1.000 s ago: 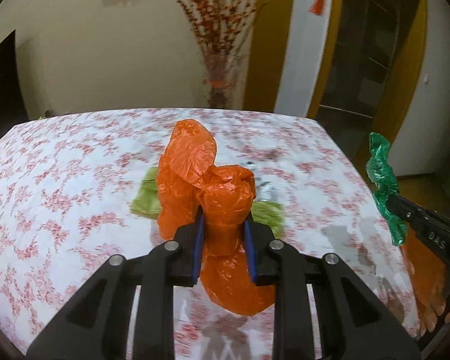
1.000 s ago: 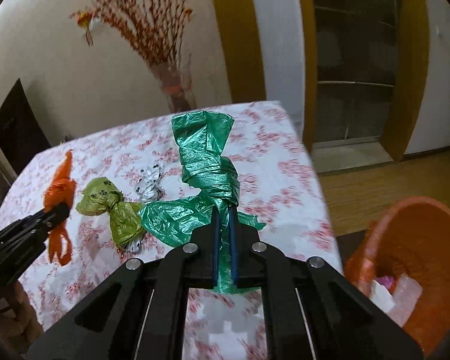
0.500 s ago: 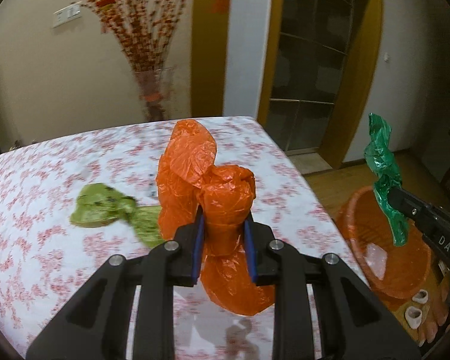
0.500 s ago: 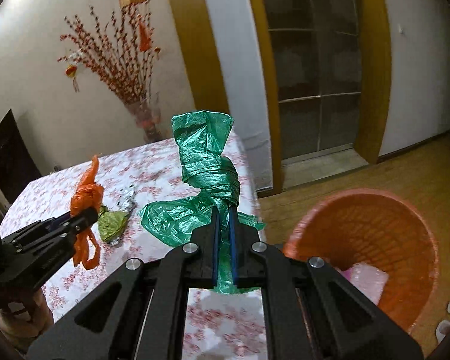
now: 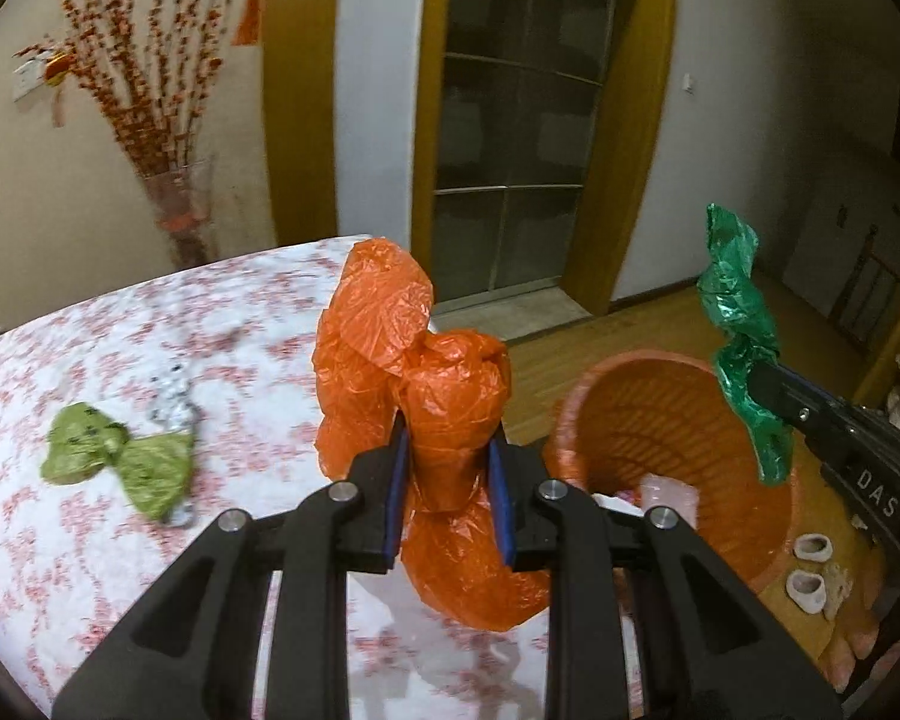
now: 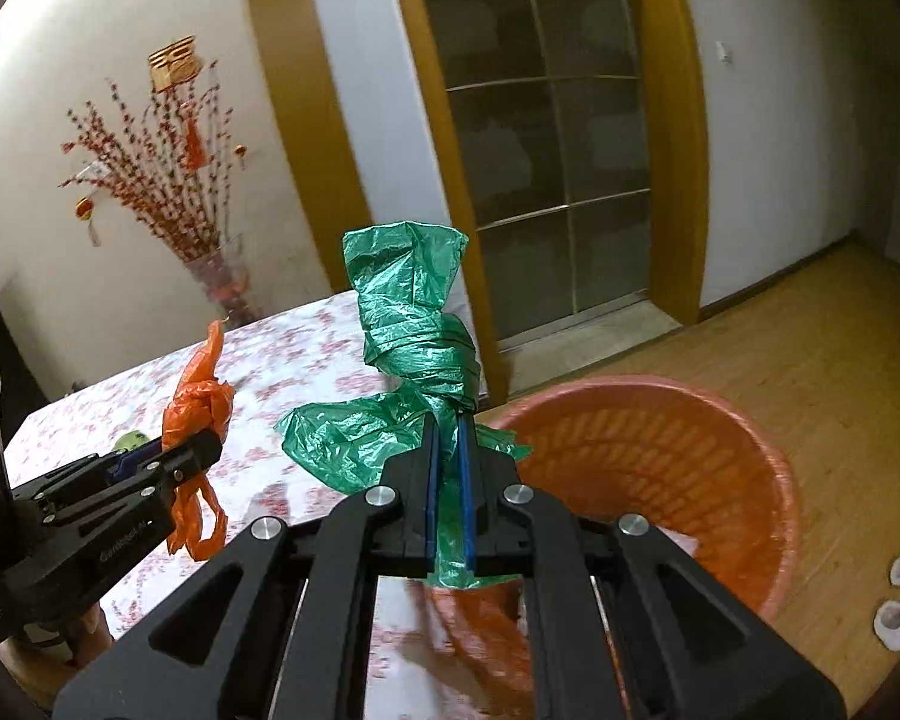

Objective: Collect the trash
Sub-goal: 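Carry the orange and green bags over the orange basket, then open both tools to drop the bags into the basket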

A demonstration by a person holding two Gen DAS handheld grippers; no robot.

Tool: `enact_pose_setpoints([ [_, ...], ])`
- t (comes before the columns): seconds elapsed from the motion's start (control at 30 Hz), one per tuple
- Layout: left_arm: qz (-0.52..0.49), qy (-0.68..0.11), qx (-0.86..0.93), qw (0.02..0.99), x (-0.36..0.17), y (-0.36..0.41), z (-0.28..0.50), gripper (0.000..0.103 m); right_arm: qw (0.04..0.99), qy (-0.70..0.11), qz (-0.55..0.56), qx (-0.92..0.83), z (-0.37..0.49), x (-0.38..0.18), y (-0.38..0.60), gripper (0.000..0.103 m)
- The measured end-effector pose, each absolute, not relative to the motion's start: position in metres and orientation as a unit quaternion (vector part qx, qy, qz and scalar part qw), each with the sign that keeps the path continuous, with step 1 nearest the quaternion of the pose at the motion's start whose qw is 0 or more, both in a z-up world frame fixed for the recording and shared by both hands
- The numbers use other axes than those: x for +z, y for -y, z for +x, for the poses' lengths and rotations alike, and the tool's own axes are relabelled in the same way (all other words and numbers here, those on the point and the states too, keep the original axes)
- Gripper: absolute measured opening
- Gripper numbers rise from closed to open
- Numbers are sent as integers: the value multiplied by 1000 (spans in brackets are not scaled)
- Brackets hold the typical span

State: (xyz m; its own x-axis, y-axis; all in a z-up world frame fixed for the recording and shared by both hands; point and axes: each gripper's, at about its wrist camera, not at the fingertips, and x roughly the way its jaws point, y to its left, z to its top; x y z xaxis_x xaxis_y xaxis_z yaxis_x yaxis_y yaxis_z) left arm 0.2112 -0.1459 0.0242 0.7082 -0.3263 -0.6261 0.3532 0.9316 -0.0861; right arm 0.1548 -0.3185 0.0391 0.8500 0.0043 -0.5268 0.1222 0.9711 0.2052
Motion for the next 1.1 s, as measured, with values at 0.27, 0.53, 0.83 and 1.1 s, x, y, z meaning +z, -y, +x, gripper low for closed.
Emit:
enact_pose_setpoints([
  [0.27, 20, -340, -221, 914, 23, 180, 211, 24, 957, -251, 131, -72, 135, 40, 350, 6],
  [0.53, 19, -336, -267, 903, 28, 213, 210, 24, 958, -227, 138, -104, 122, 49, 376, 6],
  [0.83, 25, -339, -311, 887, 22, 248, 211, 24, 952, -225, 158, -134, 116, 43, 404, 7],
  [1.1, 26, -353, -328, 876, 10, 269, 218, 27, 945, -237, 177, -142, 119, 30, 420, 8],
])
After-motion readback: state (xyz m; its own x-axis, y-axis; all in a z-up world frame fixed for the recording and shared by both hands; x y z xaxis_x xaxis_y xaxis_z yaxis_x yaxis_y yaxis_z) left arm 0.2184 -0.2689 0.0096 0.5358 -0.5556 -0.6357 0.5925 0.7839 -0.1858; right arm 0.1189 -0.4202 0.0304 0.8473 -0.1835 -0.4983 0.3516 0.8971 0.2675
